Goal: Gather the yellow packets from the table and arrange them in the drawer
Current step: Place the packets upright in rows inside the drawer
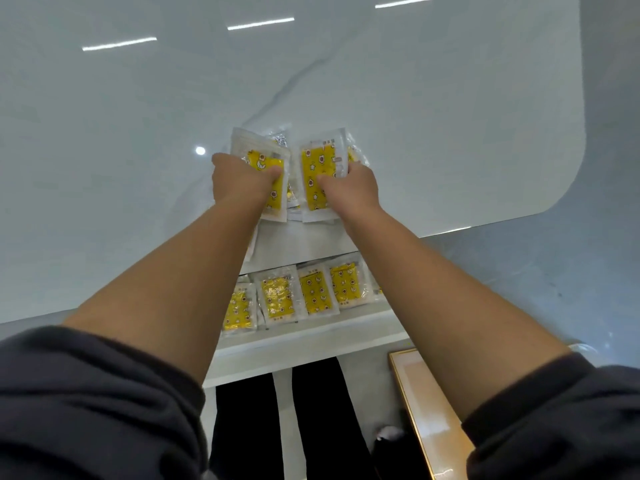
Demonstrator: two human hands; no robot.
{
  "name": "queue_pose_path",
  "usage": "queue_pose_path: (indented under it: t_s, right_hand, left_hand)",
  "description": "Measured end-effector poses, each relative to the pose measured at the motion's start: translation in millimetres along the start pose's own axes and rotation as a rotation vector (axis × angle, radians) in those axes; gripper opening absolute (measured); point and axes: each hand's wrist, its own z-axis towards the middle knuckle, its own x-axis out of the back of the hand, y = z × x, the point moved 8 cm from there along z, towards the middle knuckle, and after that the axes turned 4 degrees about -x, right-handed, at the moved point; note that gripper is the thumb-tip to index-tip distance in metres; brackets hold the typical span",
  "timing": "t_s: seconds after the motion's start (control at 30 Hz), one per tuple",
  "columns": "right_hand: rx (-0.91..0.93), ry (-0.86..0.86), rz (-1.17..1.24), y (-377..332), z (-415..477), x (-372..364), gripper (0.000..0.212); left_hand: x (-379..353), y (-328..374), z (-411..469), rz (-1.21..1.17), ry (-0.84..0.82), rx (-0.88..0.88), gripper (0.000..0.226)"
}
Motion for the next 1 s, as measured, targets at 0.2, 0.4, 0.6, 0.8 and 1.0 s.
queue_pose_path:
  t_s: [0.2,0.4,0.6,0.8,1.0]
  right_hand:
    - [0.052,-0.036,0.005,-5.1,-2.1,-15.1,0.026]
    - [0.130,-0.131,0.071,2.5,-29.0,-2.2,0.044]
    - [0.101,-0.375,-0.015,45.4,-82.8,-16.8,0.033]
    - [0.037,-0.501,-0.202,116.0,-125.4,-67.2,0.032]
    - [-0.046,-0.346,-0.148,172.1,-112.3,-133.7,0.030]
  left_hand:
    - [2.7,9.0,9.6,0.075,-0.026,-0.071,0.059]
    - [30.6,6.1,-26.9,-0.214,-0.076,-0.229,0.043]
    - [39.5,-82.0,-73.8,-0.317,-0.366,-0.093,0.019]
    - [35.4,-210.0,-97.7,-0.267,-0.533,0.142,0.015]
    - [34.2,-286.8,-47.5,-0.155,-0.237,0.181,0.059]
